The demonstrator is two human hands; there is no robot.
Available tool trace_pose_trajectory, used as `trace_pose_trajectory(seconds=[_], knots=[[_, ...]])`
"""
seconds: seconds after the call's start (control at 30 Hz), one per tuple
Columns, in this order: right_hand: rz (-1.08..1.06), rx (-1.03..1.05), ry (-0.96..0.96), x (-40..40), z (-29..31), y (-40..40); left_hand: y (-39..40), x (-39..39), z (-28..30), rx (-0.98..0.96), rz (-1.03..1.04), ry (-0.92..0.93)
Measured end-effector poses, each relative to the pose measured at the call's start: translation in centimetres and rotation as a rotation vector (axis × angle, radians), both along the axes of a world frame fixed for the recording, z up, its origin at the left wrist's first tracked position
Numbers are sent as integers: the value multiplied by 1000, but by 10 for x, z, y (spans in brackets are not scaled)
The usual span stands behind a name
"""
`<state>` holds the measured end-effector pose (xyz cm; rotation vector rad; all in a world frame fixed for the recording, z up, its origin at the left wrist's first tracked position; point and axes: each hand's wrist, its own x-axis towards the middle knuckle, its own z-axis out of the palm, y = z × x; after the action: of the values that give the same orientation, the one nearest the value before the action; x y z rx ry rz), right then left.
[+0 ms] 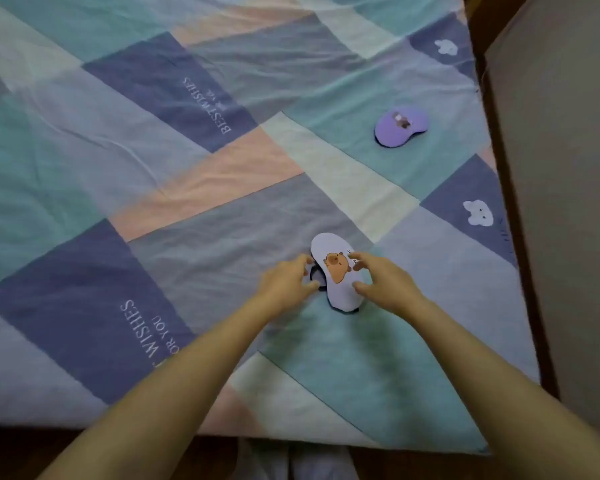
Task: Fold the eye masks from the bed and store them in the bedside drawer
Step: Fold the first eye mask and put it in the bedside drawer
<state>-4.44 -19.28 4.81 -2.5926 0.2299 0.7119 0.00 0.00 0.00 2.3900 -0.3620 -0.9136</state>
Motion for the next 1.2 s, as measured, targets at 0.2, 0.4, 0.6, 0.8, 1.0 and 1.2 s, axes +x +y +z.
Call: trace_pose_trajectory(seconds=[0.2, 0.4, 0.6, 0.8, 1.0, 1.2], knots=[[-226, 62, 62, 15, -65, -14, -31, 5, -43, -129, 239, 153], [-674, 478, -43, 19, -95, -20, -57, 0, -58, -266, 367, 83], [-753, 813, -175, 25, -72, -23, -57, 18, -40, -227, 282, -272], [-431, 685, -269, 37, -58, -17, -44, 34, -16, -248, 444, -548], [-617, 988, -302, 49, -51, -8, -37, 38, 0, -741, 689, 293], [-985, 971, -318, 30, -65, 20, -39, 31, -7, -744, 936, 394]])
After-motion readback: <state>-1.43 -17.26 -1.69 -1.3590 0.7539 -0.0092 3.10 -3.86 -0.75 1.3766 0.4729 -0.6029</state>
